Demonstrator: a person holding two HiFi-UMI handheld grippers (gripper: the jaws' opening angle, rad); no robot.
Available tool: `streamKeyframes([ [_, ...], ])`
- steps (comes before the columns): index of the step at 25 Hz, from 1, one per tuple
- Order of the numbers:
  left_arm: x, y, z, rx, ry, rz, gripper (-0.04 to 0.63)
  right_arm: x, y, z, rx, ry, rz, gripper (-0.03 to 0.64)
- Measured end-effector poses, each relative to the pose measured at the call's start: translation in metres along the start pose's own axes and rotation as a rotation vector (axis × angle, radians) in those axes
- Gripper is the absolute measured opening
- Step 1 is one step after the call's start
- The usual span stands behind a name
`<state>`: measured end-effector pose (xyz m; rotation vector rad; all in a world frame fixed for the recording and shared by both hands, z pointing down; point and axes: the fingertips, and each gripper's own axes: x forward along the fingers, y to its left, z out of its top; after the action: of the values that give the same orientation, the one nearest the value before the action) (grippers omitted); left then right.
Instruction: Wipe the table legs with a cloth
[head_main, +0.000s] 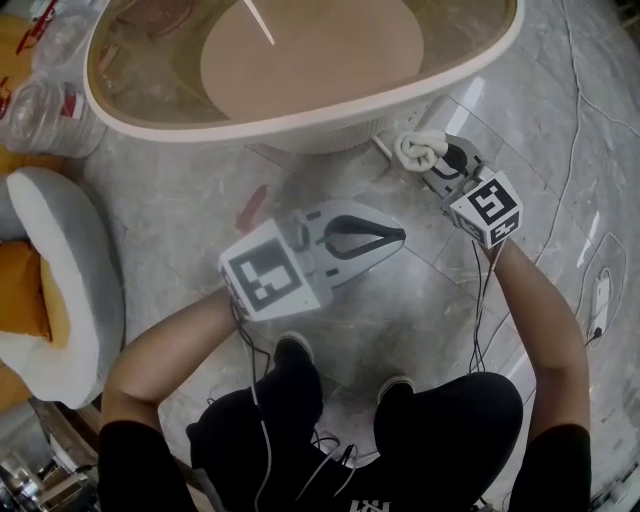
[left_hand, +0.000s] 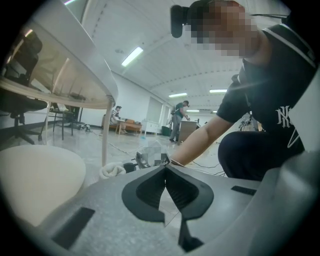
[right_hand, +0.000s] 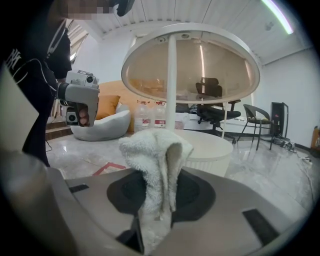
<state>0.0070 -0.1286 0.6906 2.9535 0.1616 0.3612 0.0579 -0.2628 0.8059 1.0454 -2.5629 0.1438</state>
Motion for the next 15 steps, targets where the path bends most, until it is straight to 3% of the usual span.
streamKeyframes([
  [3,-0.005,0.007,-0.003,-0.030,-0.013,0.028,0.005,-0.001,0.003,-0.005,-0.029,0.022,-0.012,0.098],
  [6,-0.005,0.013,-0.006,-0.037,-0.025,0.047,0.005,0.005,0.010,-0.032,-0.064,0.136,0.001,0.091],
  [10,-0.003,0.010,-0.002,-0.007,-0.100,0.053,0.005,0.015,0.005,-0.053,0.004,0.192,-0.008,0.089],
  [15,-0.003,0.011,-0.010,-0.029,-0.163,0.110,0.005,0.019,0.003,-0.055,0.027,0.199,-0.005,0.089],
])
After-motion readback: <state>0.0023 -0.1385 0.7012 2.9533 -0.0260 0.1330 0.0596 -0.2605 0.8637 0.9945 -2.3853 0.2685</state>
